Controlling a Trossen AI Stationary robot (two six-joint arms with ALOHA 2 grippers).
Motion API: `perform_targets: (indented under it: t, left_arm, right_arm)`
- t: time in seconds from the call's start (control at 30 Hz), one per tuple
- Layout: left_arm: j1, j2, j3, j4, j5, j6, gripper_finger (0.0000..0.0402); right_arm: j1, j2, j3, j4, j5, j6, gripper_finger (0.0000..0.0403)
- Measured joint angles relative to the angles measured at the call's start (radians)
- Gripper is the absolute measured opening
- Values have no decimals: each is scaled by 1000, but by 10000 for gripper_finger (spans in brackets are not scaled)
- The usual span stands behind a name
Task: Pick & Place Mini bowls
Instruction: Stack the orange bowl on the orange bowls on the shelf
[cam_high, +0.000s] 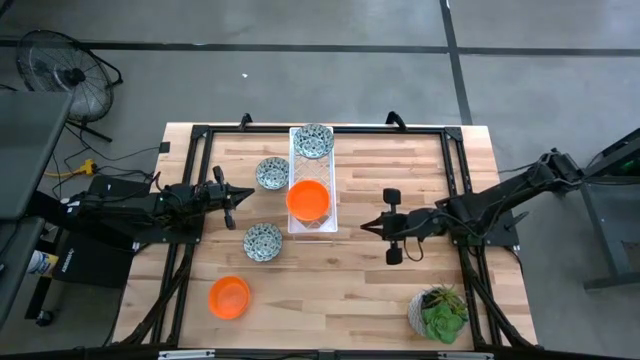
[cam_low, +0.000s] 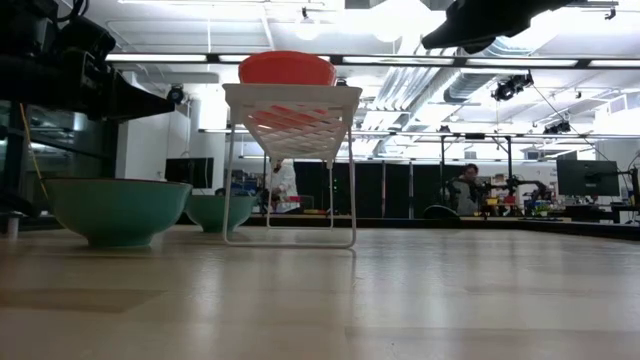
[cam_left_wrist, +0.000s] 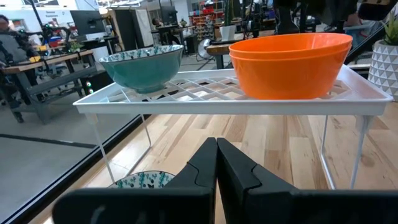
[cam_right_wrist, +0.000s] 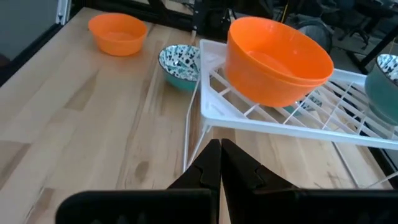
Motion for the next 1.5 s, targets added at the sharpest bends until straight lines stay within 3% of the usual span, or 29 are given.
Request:
perform_targets:
  t: [0.4, 0.67, 0.83, 1.2, 1.5]
  left_arm:
    - [0, 0, 0, 1, -23, 0, 1]
    - [0, 0, 19, -17, 36, 9, 1]
    - [0, 29, 122, -131, 207, 43, 1]
    - [0, 241, 363, -520, 437, -8, 1]
    - [-1, 432, 459, -673, 861, -110, 1]
  right_arm:
    - [0, 0, 0, 21, -21, -24, 0]
    - [0, 0, 0, 21, -28, -29, 0]
    - [0, 0, 0, 21, -28, -33, 0]
    - [0, 0, 0, 21, -29, -51, 0]
    - [0, 0, 0, 21, -29, -60, 0]
